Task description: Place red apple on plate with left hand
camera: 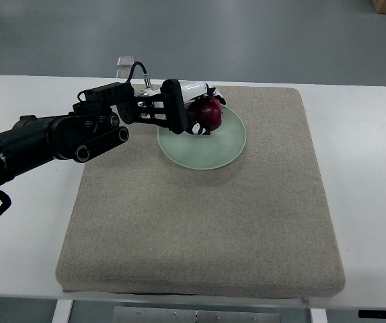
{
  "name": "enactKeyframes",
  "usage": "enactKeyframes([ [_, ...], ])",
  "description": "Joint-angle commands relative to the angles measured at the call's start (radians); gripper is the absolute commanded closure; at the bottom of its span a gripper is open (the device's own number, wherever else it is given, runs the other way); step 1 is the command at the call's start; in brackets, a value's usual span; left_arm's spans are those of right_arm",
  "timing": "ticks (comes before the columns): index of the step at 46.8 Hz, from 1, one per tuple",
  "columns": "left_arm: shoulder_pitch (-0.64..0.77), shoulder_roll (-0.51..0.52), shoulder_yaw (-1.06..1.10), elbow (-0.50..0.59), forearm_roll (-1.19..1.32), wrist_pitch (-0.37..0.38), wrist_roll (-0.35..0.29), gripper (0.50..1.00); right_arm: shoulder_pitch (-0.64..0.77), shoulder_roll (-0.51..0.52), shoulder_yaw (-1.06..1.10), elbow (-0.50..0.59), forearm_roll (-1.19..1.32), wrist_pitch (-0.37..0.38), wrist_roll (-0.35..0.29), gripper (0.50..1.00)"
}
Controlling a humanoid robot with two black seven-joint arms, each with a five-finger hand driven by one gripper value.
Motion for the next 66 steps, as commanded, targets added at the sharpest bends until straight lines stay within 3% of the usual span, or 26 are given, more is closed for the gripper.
enactKeyframes([
  [1,0.011,-0.008,0.003,0.005,0.002,0.000,0.000,0.754,0.000,0.000,0.000,0.000,0.000,0.000,0.000,0.568],
  [19,0.020,-0.014,0.014,0.005,0.002,-0.003,-0.004,0.692,0.000,0.000,0.001,0.000,0.000,0.000,0.000,0.570],
  [24,0.021,-0.012,0.014,0.005,0.002,-0.012,-0.006,0.619,0.000,0.000,0.001,-0.001,0.000,0.000,0.000,0.568],
  [29,0.026,-0.012,0.026,0.005,0.002,-0.014,-0.006,0.607,0.000,0.000,0.000,0.000,0.000,0.000,0.000,0.568],
  [37,0.031,-0.012,0.032,0.005,0.002,-0.014,-0.008,0.525,0.000,0.000,0.000,0.000,0.000,0.000,0.000,0.568],
  [50,0.028,-0.011,0.032,0.019,0.000,-0.014,-0.009,0.508,0.000,0.000,0.001,0.000,0.000,0.000,0.000,0.568],
  [66,0.024,-0.008,0.029,0.143,-0.014,-0.012,-0.038,0.508,0.000,0.000,0.000,0.000,0.000,0.000,0.000,0.570],
])
